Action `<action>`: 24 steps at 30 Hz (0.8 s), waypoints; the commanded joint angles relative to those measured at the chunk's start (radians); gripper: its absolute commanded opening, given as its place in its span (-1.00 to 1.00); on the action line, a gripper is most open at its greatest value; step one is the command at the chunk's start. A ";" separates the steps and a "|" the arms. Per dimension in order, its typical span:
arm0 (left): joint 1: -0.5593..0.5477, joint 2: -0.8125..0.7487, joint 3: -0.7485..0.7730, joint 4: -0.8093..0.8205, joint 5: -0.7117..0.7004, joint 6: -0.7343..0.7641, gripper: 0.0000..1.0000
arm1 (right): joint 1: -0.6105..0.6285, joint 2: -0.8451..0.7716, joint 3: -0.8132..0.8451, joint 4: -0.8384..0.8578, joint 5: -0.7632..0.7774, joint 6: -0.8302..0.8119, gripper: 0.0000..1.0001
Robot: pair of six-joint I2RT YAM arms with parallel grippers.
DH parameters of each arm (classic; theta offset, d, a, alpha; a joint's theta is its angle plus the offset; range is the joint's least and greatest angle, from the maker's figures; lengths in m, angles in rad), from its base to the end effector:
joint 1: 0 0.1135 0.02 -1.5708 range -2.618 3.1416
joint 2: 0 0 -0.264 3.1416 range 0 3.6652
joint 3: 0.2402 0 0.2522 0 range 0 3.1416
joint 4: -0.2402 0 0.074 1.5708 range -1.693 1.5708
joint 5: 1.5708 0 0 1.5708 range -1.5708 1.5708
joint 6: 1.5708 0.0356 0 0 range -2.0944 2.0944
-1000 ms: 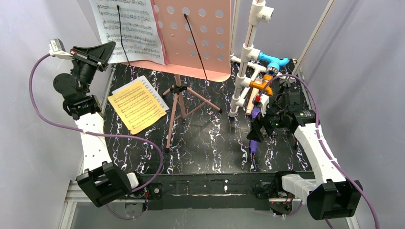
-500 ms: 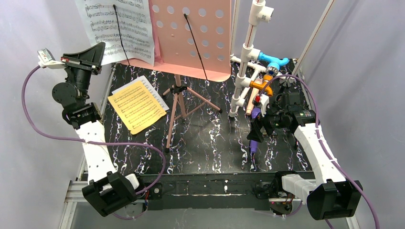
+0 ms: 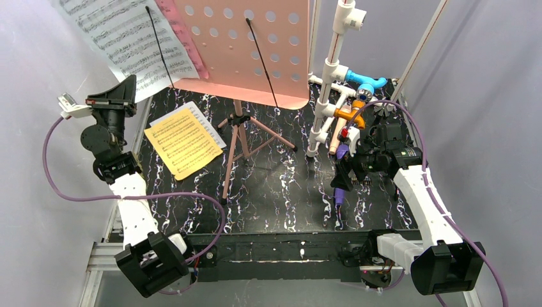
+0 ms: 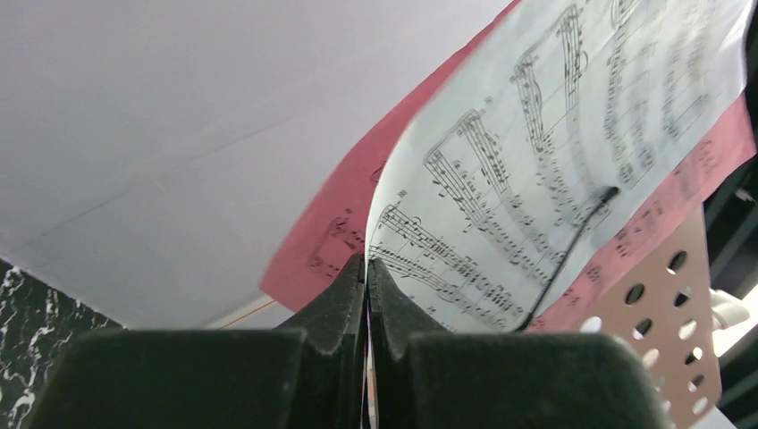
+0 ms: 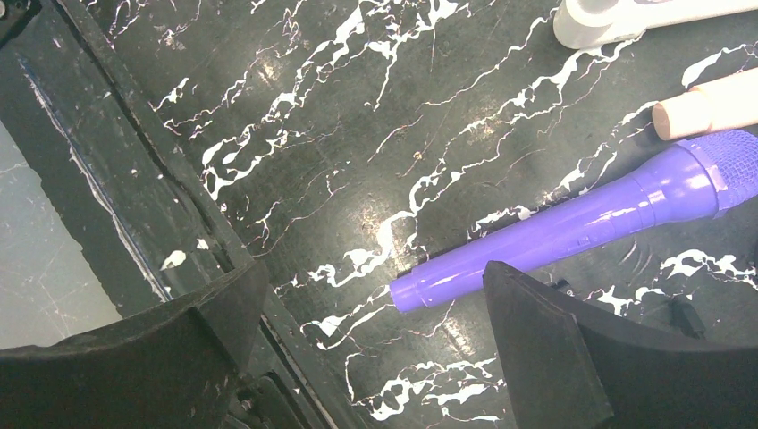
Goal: Pack up the instrument practice props
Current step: Pick up the sheet music from the music stand.
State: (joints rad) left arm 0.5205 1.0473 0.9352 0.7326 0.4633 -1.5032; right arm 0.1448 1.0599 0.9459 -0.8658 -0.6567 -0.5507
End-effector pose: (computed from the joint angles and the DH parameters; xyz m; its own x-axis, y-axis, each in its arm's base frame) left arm 0.2025 0.0977 0.4359 0.1632 -0.9352 -0.3142 0.4945 0.3531 -0.7942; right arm 0.1928 0.0501 0.2907 -0.4643 -0.4865 -0.7401 -0.8142 0.5633 0.1404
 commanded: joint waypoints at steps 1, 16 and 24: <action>0.017 -0.034 -0.036 0.028 -0.029 0.019 -1.00 | 0.006 -0.002 0.025 -0.007 -0.004 -0.010 1.00; 0.019 -0.099 0.053 0.027 0.037 0.117 -1.00 | 0.006 0.006 0.013 -0.007 0.001 -0.018 1.00; 0.018 -0.136 0.089 -0.037 -0.034 0.235 -1.00 | 0.006 0.011 0.011 -0.020 0.003 -0.034 1.00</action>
State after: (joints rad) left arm 0.5339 0.9497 0.9901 0.7071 0.4732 -1.3636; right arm 0.1455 1.0683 0.9459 -0.8677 -0.6537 -0.5591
